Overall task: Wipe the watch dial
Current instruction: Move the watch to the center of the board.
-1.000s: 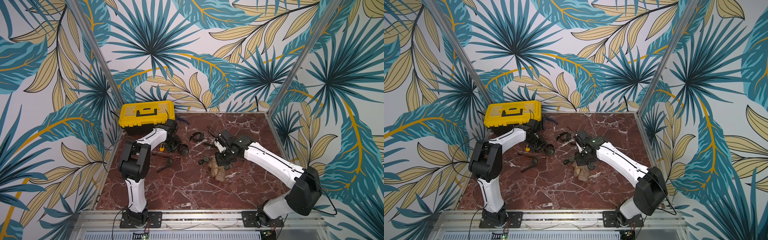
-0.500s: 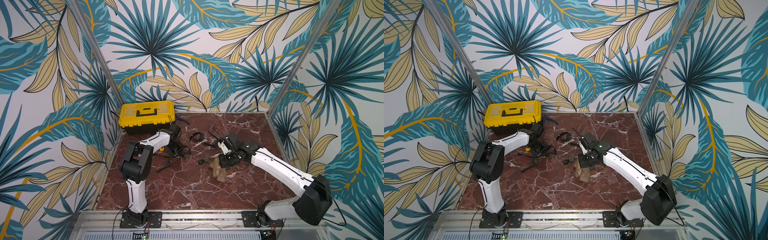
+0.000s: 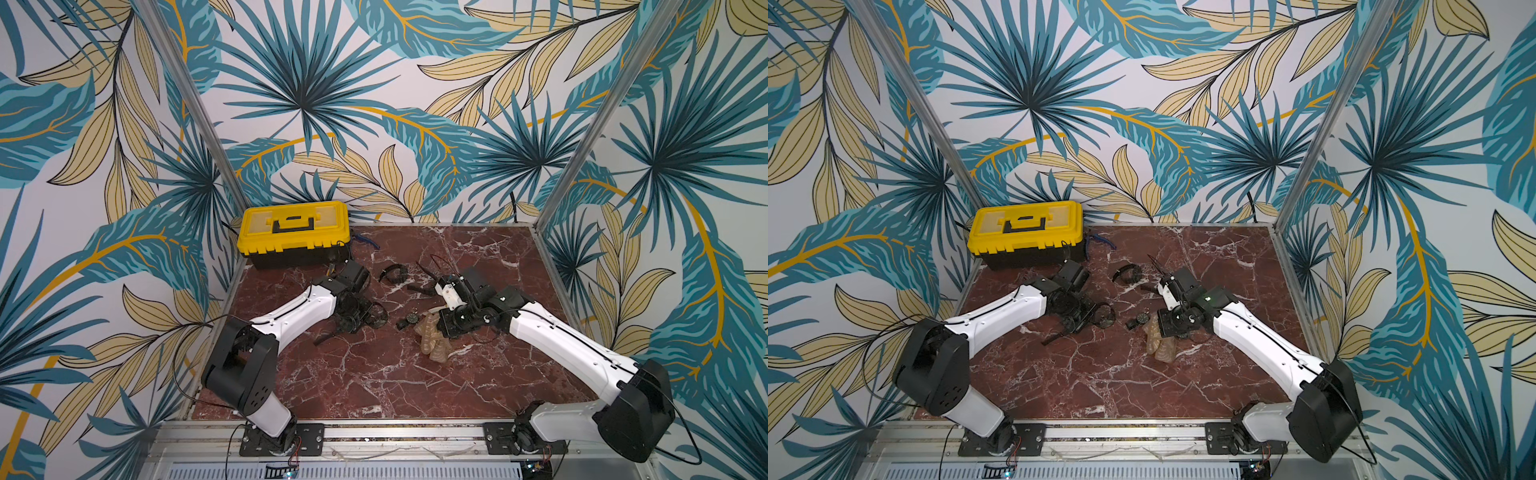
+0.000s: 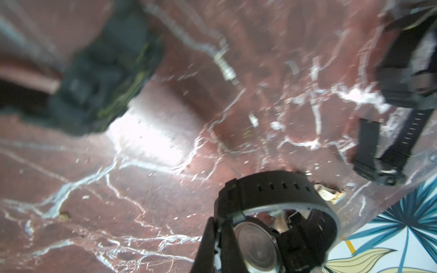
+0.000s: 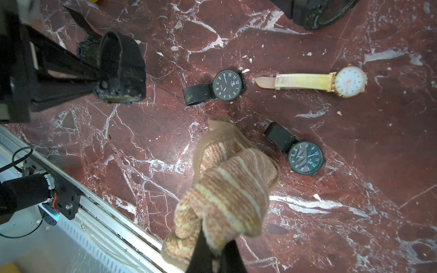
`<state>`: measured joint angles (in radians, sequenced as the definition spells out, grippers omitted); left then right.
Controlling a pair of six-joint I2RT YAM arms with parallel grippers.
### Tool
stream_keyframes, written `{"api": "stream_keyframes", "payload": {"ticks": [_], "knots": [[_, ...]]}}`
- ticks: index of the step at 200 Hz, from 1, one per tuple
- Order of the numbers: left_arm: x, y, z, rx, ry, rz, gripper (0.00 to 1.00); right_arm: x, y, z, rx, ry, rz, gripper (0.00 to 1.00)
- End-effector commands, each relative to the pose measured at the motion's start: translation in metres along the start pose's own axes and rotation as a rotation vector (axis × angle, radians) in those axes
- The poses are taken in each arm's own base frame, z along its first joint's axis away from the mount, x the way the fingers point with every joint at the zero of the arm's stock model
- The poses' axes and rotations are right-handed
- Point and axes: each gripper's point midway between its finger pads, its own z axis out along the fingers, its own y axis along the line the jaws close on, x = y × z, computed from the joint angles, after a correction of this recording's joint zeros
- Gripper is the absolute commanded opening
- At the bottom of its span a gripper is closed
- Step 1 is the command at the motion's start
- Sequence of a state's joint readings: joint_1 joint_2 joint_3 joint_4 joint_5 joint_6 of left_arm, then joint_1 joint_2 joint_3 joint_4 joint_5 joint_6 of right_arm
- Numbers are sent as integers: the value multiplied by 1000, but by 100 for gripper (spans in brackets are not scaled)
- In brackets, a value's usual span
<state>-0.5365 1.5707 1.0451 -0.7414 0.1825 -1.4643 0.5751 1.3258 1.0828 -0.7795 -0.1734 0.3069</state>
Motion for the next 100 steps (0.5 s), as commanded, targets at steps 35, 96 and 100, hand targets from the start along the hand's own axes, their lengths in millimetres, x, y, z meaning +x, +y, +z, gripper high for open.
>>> {"api": "stream_keyframes", "payload": {"ticks": [35, 96, 100], "knots": [[25, 42, 4, -48, -86, -180, 11, 6, 1, -6, -37, 11, -52, 0], [23, 46, 9, -72, -99, -144, 30, 4, -2, -5, -23, 12, -30, 0], [23, 45, 7, -65, -103, -134, 32, 5, -3, -5, -19, 14, -28, 0]]}}
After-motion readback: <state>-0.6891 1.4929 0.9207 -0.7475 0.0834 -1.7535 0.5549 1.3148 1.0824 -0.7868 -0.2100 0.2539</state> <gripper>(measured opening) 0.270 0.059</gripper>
